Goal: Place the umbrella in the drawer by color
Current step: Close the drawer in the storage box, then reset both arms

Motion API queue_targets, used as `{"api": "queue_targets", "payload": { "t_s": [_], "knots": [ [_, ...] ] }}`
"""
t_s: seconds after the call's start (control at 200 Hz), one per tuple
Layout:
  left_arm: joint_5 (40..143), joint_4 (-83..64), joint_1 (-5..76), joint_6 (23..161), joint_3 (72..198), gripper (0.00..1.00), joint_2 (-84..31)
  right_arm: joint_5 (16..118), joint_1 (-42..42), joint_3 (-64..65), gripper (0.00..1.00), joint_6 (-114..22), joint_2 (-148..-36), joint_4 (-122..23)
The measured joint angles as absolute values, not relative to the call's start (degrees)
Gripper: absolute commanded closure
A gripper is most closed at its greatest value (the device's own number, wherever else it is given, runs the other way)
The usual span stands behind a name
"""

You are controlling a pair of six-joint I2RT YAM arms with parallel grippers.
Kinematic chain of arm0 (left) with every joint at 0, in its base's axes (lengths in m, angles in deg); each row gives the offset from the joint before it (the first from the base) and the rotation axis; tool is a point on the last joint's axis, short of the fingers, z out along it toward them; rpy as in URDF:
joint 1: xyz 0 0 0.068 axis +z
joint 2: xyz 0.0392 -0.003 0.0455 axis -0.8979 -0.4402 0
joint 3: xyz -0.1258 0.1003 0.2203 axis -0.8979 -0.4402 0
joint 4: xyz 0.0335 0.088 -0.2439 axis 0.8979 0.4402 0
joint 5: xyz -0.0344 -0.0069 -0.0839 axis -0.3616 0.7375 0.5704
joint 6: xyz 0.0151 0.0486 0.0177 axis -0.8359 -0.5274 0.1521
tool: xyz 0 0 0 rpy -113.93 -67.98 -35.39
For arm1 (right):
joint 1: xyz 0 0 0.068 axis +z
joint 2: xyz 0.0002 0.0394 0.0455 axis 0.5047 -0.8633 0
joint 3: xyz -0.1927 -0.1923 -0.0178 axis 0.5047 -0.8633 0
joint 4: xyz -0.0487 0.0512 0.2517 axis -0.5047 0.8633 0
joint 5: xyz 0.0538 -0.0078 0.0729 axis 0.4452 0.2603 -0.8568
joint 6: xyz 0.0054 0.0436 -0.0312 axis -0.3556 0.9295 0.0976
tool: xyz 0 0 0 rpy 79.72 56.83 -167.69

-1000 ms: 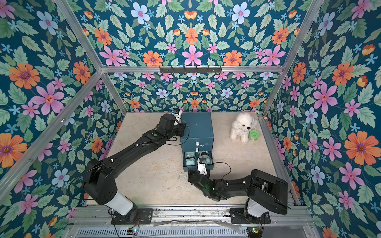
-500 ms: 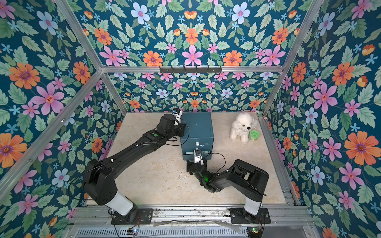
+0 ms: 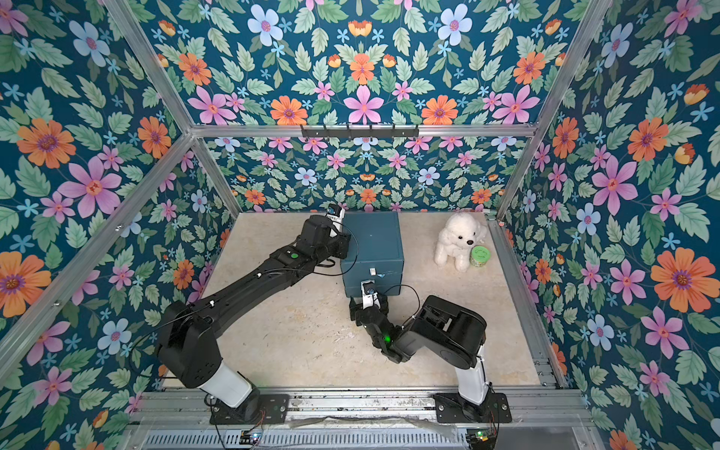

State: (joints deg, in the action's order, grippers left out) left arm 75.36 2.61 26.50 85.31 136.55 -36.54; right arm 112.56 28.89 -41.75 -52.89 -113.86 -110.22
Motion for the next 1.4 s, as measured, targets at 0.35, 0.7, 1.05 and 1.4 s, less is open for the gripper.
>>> {"api": "queue_targets", "payload": {
  "t_s": [0.35, 0.7, 1.05, 1.4],
  "knots": [
    [75.7, 4.8, 26.5, 85.3, 137.9, 0.48, -35.4, 119.6, 36.6, -49.3, 0.01, -50.4, -83.5, -97.1],
    [74.7, 16.5, 26.4, 88.5, 139.9, 0.12, -25.6, 130.4, 37.0, -52.0, 0.01, -42.4, -34.1, -59.7],
    [53.4, 0.6, 26.7, 88.8, 123.2, 0.01, -5.9, 135.8, 14.4, -54.2, 0.01, -47.0, -29.3, -52.0],
    [32.9, -18.3, 40.6, 82.3, 99.3, 0.01, -6.0, 120.2, -19.6, -60.9, 0.01, -46.4, -50.3, -62.2]
  ]
}}
